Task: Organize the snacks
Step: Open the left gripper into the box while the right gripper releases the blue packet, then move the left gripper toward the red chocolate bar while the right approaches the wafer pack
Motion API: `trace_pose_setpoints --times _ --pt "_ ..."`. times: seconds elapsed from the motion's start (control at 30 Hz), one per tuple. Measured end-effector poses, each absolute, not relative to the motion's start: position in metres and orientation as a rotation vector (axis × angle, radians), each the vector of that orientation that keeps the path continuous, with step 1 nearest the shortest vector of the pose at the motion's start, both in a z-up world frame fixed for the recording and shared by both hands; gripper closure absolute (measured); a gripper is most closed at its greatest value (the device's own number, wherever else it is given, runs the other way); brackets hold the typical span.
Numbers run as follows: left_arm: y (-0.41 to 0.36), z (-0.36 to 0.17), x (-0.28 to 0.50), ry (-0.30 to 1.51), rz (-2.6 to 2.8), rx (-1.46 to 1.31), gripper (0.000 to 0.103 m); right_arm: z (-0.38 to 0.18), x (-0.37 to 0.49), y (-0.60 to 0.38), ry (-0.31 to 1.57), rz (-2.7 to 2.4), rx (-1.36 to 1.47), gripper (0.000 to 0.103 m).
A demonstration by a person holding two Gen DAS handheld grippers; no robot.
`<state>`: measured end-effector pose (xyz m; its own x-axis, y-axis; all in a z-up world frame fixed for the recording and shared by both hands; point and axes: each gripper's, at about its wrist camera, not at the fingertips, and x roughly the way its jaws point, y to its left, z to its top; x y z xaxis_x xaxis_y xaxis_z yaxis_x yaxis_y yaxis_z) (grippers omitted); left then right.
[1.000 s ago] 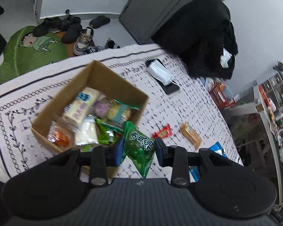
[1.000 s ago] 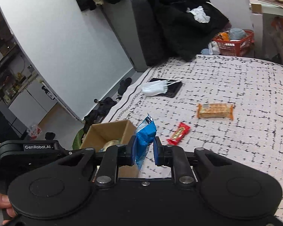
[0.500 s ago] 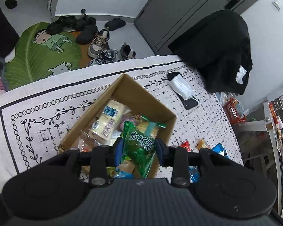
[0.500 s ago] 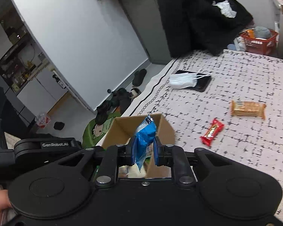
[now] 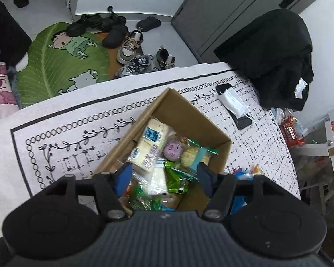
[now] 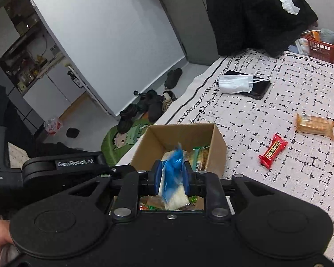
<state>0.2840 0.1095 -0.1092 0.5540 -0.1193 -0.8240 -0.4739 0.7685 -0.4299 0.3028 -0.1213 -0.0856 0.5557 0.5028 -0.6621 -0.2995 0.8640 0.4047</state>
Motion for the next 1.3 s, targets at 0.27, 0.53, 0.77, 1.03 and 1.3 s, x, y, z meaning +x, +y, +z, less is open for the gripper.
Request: trace_pose_setpoints --times 0.27,0.53,0.77,1.03,1.3 --pt "0.109 -0.102 0.279 0.98 0.258 -0.648 0.02 -0.082 0.298 -0.137 0.853 0.458 0.274 0.075" --pt "0.088 -0.097 0.275 1.003 0.251 -0.593 0.017 -0.085 0.291 -0.167 0.843 0.41 0.273 0.063" --pt "0.059 -0.092 0.271 1.007 0.23 -0.541 0.015 -0.088 0.285 -0.201 0.829 0.358 0.27 0.051" --pt "0.027 -0.088 0.27 1.001 0.213 -0.471 0.013 -0.09 0.281 -0.244 0.796 0.304 0.264 0.036" --pt "-0.012 -0.09 0.271 0.985 0.185 -0.403 0.006 -0.095 0.283 -0.29 0.774 0.24 0.288 0.021"
